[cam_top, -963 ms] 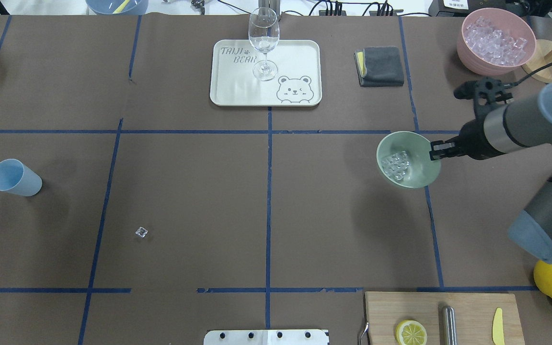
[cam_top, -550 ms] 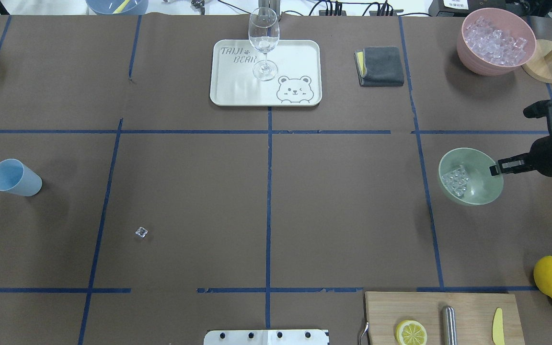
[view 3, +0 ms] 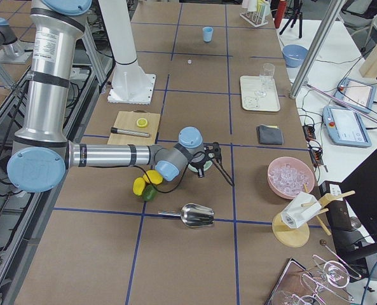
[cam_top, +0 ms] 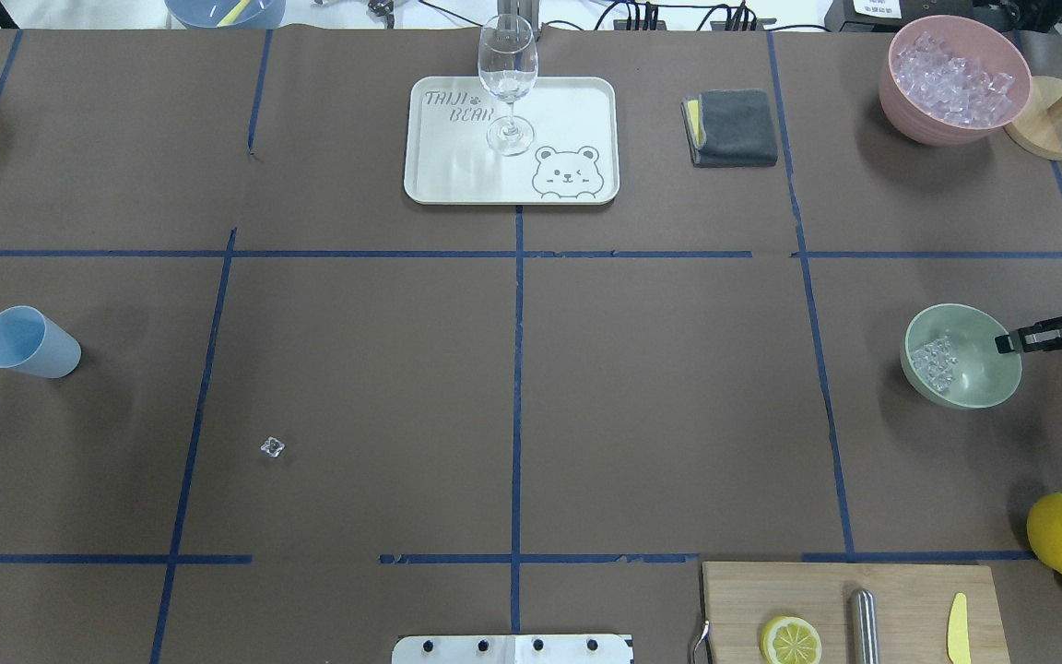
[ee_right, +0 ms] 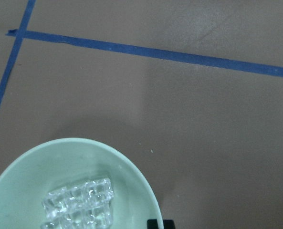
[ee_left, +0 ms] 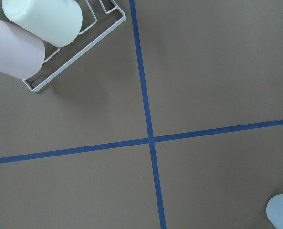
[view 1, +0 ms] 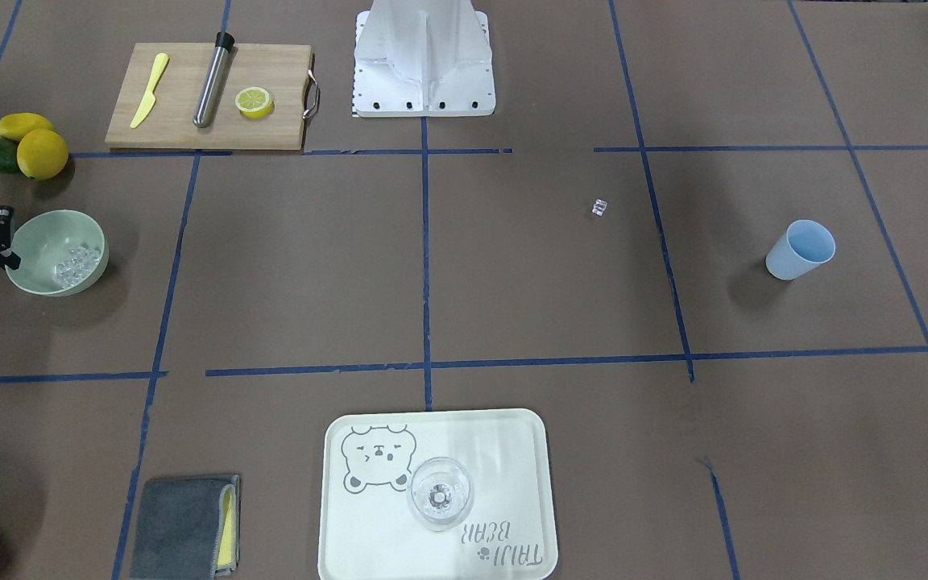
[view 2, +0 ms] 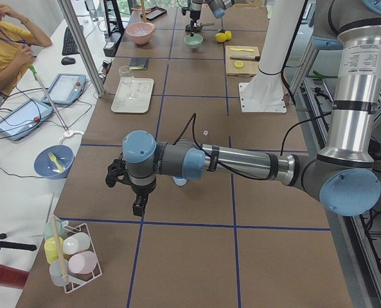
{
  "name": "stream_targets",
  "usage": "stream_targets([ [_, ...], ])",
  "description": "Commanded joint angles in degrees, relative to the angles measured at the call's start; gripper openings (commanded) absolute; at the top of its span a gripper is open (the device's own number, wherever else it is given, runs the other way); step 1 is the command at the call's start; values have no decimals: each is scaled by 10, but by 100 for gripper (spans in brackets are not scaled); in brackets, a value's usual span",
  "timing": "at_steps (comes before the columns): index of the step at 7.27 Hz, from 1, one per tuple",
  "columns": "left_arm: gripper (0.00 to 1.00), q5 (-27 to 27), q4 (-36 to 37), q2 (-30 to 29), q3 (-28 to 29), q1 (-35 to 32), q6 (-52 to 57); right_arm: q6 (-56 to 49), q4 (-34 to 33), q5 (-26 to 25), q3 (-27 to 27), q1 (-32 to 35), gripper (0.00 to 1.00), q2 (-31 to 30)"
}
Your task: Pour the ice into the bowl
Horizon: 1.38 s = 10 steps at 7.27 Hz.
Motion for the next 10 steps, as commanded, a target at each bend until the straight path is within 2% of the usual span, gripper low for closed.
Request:
stream_targets([
  [1,100,0,0,0,1,0,1,-2,10,0,-16,0,6,2],
  [2,100,0,0,0,1,0,1,-2,9,1,-16,0,41,5],
  [3,100,0,0,0,1,0,1,2,10,-1,-12,0,99,6],
  [6,100,-1,0,0,0,0,1,-13,-18,8,-3,50,100,6],
  [7,100,-1,0,0,-1,0,2,-84,-75,8,4,86,100,6],
  [8,100,-1,0,0,-1,0,2,-223,-183,9,24,150,100,6],
  [9,100,0,0,0,0,0,2,-352,-332,9,63,217,100,32],
  [10,100,0,0,1,-1,0,2,-434,-466,9,86,274,100,56],
])
